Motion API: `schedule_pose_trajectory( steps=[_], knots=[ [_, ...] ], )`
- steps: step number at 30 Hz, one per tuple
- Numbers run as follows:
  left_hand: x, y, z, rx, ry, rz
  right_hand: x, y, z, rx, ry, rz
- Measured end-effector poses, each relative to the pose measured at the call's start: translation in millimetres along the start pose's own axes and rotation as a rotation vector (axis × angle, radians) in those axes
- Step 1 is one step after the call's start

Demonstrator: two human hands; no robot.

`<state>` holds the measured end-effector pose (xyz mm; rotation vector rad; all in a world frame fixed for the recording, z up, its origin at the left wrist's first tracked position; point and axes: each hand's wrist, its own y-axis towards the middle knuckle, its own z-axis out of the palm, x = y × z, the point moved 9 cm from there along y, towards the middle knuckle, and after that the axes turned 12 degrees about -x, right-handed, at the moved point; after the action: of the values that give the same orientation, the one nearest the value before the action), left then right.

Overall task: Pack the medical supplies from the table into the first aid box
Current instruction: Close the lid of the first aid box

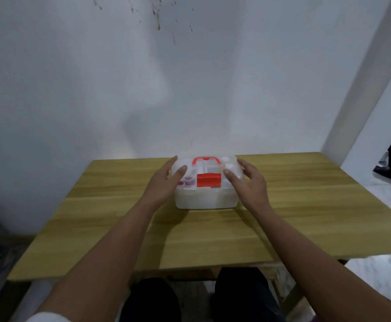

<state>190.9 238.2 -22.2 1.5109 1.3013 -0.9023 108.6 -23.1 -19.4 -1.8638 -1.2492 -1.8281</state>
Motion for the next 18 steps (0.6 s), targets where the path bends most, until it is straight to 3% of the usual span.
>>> schedule_pose_trajectory(
  steps=[9, 18],
  knots=[
    [6.1, -10.5, 5.9, 0.022, 0.039, -0.018, -1.2, -11.9, -0.2, 0.079, -0.032, -0.013],
    [-1.5, -11.9, 7.7, 0.000, 0.104, 0.021, -5.9, -3.3, 5.0, 0.017, 0.035, 0.093]
  ],
)
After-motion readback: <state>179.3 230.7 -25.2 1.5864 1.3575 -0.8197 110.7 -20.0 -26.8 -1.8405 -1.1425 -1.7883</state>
